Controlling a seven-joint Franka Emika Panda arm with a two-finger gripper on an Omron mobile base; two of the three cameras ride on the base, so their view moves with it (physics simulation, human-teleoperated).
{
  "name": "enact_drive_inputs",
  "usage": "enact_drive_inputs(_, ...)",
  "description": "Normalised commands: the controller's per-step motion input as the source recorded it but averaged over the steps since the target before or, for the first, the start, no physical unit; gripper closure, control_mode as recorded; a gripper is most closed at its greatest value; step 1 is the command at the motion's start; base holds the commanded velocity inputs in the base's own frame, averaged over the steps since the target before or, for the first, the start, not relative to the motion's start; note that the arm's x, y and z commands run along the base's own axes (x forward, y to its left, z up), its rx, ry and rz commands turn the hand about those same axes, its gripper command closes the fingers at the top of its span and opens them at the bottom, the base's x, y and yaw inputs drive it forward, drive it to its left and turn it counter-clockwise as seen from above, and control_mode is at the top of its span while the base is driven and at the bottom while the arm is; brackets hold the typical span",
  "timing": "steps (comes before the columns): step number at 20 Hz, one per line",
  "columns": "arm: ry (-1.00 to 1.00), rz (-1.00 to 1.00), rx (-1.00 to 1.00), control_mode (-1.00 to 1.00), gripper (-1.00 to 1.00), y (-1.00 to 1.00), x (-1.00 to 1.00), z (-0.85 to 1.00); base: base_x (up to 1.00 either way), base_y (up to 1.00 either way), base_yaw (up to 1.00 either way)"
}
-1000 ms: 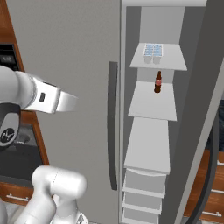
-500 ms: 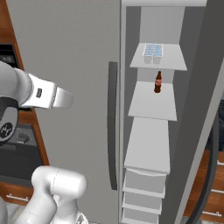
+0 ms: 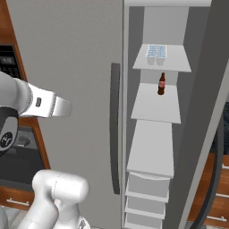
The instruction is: Open the freezer door, pick up the ice cube tray from the freezer, and place it on the dining counter.
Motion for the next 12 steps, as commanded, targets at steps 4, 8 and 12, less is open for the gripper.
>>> enact_drive_inputs(4,0.00,0.00,0.00,-1.00,-1.00,0.12,0.00,-0.23,0.00,0.00,0.00)
enact_drive_inputs(8,0.00,0.00,0.00,-1.00,-1.00,0.03,0.00,-0.02,0.00,0.00,0.00)
enact_drive_inputs(12,0.03,0.01,0.00,-1.00,-1.00,0.06,0.00,0.00,0.00,0.00,0.00)
